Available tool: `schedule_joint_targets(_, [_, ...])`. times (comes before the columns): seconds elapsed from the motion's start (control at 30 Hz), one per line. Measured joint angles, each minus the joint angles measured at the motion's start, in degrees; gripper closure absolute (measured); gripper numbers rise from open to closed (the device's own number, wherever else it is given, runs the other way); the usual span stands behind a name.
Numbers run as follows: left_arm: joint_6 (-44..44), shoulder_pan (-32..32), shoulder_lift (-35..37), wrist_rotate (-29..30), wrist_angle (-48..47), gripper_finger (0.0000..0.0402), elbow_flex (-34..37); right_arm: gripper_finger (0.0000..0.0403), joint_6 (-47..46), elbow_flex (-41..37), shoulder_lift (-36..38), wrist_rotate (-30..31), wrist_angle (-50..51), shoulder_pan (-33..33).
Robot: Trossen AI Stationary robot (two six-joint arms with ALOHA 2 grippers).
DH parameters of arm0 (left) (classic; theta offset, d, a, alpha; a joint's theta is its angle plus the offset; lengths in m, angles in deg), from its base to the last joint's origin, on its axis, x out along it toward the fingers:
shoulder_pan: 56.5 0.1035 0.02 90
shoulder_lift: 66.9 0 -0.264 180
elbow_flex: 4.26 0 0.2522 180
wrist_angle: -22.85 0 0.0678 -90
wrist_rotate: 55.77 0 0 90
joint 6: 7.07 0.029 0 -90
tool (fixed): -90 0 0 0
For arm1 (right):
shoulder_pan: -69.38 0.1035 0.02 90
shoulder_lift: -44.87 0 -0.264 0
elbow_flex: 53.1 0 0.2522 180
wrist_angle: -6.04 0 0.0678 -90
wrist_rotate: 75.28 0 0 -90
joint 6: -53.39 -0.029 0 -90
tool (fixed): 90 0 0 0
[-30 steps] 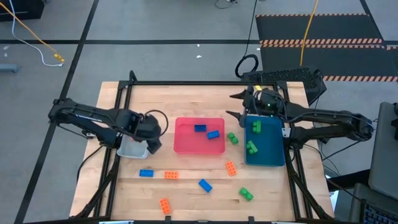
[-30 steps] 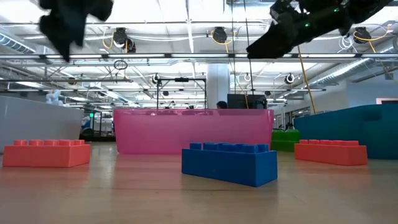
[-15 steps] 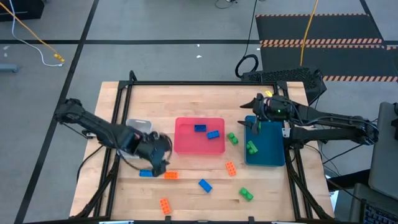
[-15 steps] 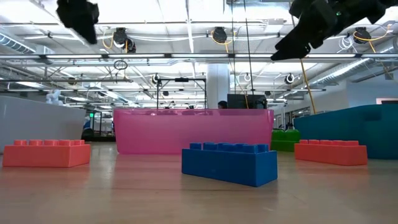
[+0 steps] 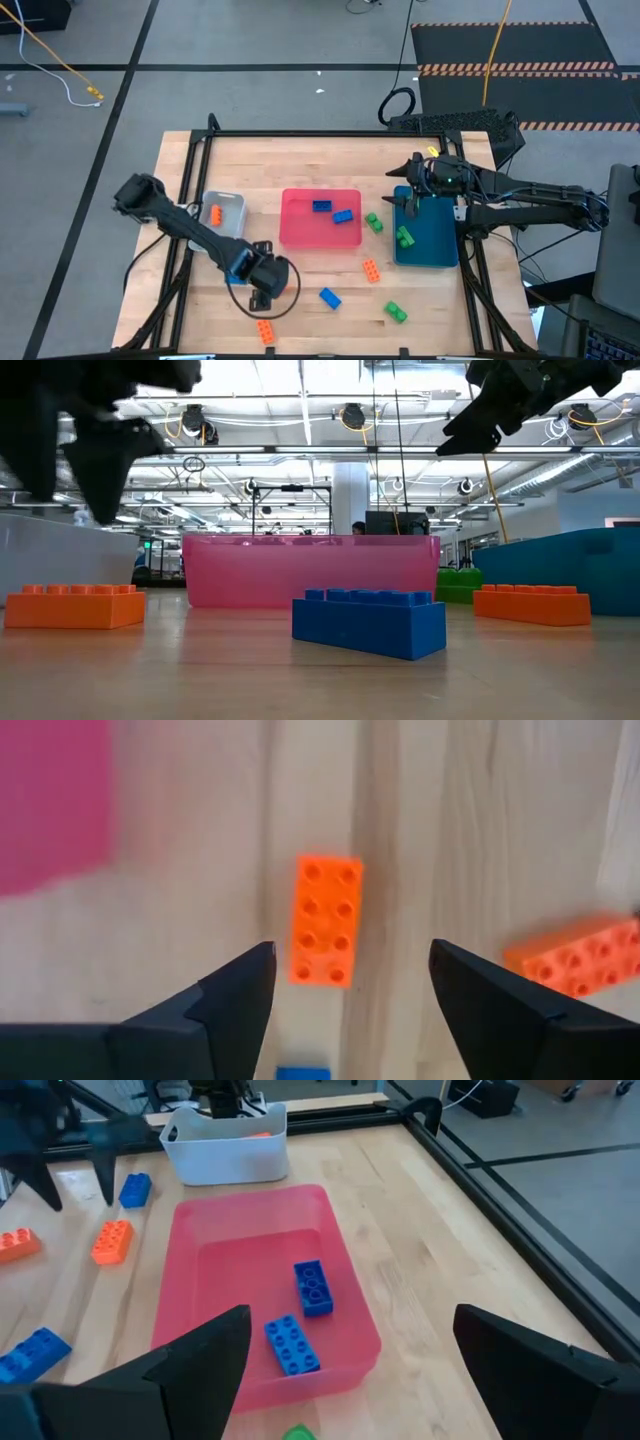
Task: Sort & place blocks by color
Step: Put the orange game piece into the gray bin
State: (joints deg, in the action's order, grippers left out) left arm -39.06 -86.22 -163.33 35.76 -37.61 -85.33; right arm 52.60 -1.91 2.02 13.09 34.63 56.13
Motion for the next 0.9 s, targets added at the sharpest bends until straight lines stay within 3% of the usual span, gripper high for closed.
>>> schedule_joint_targets(0.23, [-0.02,-0.75,-4.07,-1.12,0.51,0.0133,0.00,0.0062,1.49,0.00,0.00,0.07,-1.89,-0.01])
schedule_joint_targets(0.5, [0.14,-0.39,-4.61,5.68,0.74,0.0133,0.00,0.0062,1.65,0.00,0.00,0.06,-6.23,-0.02])
schedule_joint_targets(0.9, [-1.16,-0.37,-4.61,6.03,1.45,0.0133,0.00,0.0062,4.53,0.00,0.00,0.07,-6.58,-0.02])
